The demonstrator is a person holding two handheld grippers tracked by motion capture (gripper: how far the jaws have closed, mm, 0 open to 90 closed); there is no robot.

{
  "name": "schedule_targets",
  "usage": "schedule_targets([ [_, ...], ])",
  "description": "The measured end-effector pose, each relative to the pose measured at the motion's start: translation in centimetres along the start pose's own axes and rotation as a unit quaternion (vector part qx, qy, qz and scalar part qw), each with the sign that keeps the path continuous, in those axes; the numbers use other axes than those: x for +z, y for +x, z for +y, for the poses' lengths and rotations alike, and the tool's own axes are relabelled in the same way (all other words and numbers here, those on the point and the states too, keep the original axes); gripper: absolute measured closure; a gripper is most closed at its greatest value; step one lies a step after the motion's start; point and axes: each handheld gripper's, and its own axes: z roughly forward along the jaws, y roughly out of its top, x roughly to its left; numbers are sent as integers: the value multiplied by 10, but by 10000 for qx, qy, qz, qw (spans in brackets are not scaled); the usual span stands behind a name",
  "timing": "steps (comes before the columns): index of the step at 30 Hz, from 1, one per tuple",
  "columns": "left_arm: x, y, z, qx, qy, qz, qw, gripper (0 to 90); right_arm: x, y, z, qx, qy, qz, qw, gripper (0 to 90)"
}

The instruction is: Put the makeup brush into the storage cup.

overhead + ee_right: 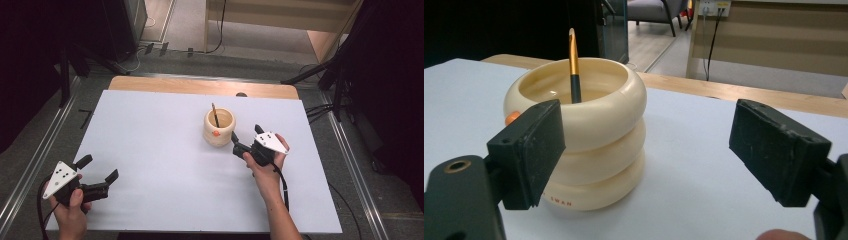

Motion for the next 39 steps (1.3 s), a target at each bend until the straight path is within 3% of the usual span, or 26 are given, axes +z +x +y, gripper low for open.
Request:
schedule_targets([
  [9, 1, -1, 0, 40, 33, -3, 10000, 0, -14, -7, -7, -48, 37, 88, 9999, 152],
  [28, 0, -3, 0, 44, -30, -71, 10000, 0, -41, -31, -27, -1, 87, -151, 9998, 146],
  [39, -1, -6, 2, 122, -108, 8, 9999, 0, -55, -44, -38, 42, 141, -256, 9996, 145],
])
